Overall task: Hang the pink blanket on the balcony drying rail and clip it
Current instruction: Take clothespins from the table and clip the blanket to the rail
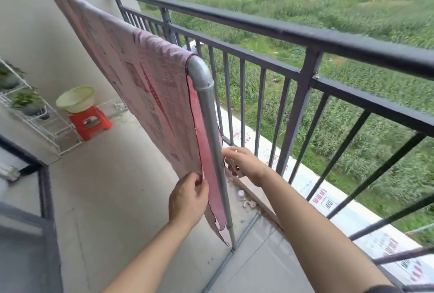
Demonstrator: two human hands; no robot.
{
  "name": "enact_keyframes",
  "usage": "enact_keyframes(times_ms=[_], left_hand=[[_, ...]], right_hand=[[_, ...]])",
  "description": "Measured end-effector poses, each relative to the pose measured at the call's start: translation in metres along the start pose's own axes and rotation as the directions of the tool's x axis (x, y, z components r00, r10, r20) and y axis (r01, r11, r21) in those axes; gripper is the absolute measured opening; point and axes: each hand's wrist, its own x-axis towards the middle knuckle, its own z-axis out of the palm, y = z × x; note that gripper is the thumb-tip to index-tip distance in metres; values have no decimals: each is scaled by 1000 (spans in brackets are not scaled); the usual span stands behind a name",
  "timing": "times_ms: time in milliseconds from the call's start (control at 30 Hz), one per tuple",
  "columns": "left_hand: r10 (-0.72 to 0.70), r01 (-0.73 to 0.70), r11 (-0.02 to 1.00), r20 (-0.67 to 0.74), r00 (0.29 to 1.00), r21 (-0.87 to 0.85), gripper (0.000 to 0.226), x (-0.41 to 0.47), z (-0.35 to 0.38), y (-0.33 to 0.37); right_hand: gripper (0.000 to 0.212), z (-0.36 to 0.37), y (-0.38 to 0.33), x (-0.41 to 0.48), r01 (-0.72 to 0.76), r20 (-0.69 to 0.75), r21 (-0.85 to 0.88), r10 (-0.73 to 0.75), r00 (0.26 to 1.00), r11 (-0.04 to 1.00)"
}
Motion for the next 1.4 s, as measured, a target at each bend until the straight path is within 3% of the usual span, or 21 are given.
enact_keyframes(times_ms=[133, 300, 400, 467, 567, 667, 733, 867, 967, 1033, 1167, 1300, 1400], left_hand=[[181, -181, 983, 23, 983, 6, 20, -5, 14, 15], [376, -379, 925, 130, 918, 4, 4, -5, 19, 28], [507, -516, 855, 119, 854, 62, 23, 0, 2, 28], [657, -655, 737, 48, 752, 164, 27, 13, -17, 31], [851, -803, 490, 14, 525, 338, 33, 44, -49, 45], [925, -874, 231, 182, 334, 428, 53, 65, -75, 64], [908, -887, 106, 320, 270, 449, 60, 70, -90, 77], [812, -843, 2, 491, 315, 538, 47, 77, -111, 104], [648, -824, -23, 636, 419, 565, 24, 87, -107, 114], [622, -827, 11, 644, 447, 563, 16, 91, -103, 117], [653, -851, 65, 623, 432, 522, 8, 96, -99, 116], [673, -870, 101, 611, 417, 482, 11, 95, -97, 116], [668, -868, 159, 596, 446, 471, 10, 89, -91, 116]], right_hand=[[19, -19, 9, -31, 85, -146, 77, -73, 987, 993], [18, -16, 23, -64, 87, -66, -72, -91, 994, 994], [17, -3, 24, -62, 105, -97, -120, -116, 988, 987], [17, 4, 22, -60, 117, -126, -143, -135, 983, 983], [16, 10, 21, -62, 110, -156, -184, -139, 978, 977], [17, 14, 21, -66, 97, -193, -170, -130, 973, 981], [20, 17, 22, -69, 94, -224, -165, -130, 966, 982], [21, 23, 21, -72, 85, -259, -169, -128, 957, 982], [18, 26, 21, -74, 75, -290, -274, -156, 944, 959], [22, 26, 21, -78, 64, -319, -311, -168, 933, 948], [47, 28, 16, -94, 96, -383, -198, -168, 908, 975], [44, 27, 18, -101, 155, -429, -347, -303, 851, 925], [35, 32, 14, -104, 262, -578, -127, -286, 764, 957]])
